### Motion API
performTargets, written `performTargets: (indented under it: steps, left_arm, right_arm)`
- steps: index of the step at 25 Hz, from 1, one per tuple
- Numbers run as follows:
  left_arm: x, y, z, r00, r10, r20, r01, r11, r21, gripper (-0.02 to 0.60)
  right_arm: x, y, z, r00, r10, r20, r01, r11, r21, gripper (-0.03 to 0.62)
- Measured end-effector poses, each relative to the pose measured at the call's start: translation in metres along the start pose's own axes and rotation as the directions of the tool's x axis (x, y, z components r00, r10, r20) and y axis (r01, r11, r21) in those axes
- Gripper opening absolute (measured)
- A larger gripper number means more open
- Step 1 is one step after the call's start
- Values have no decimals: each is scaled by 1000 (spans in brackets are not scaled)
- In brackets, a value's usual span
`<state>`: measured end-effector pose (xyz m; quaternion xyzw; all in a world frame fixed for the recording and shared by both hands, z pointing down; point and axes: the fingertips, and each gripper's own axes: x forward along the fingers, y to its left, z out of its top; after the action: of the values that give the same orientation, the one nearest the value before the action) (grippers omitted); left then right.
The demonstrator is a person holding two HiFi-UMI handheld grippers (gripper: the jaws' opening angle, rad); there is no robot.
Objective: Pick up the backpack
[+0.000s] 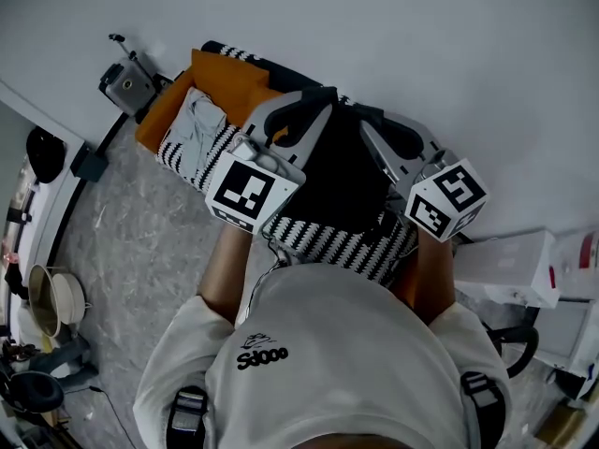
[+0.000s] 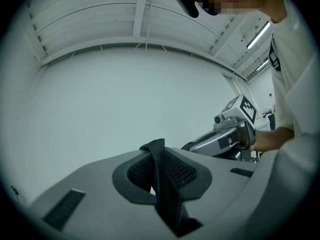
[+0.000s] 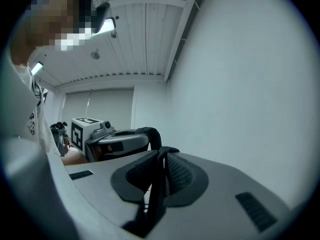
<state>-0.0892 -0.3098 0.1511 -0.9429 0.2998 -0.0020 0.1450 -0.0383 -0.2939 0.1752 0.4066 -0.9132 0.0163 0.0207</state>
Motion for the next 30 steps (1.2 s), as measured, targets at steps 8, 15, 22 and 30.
performTargets:
  steps: [8, 15, 22, 30]
  left_arm:
    - [-1, -3, 11, 1000, -22, 6, 22, 1000, 8, 60]
    - [-2, -3, 9, 1000, -24, -1, 24, 1000, -4, 60]
    - [0, -6, 3, 1000, -16, -5, 16, 1000, 4, 58]
    - [0, -6, 0, 1000, -17, -16, 17, 1000, 1, 58]
  right_arm:
    - [-4, 3, 10, 1000, -13, 9, 13, 999, 34, 60]
    - [-3, 6, 7, 1000, -4, -7, 4, 1000, 25, 57]
    - [-4, 5, 0, 1000, -6, -21, 6, 1000, 13, 57]
    - [-3, 5, -5, 999, 0, -34, 1, 1000, 20, 55]
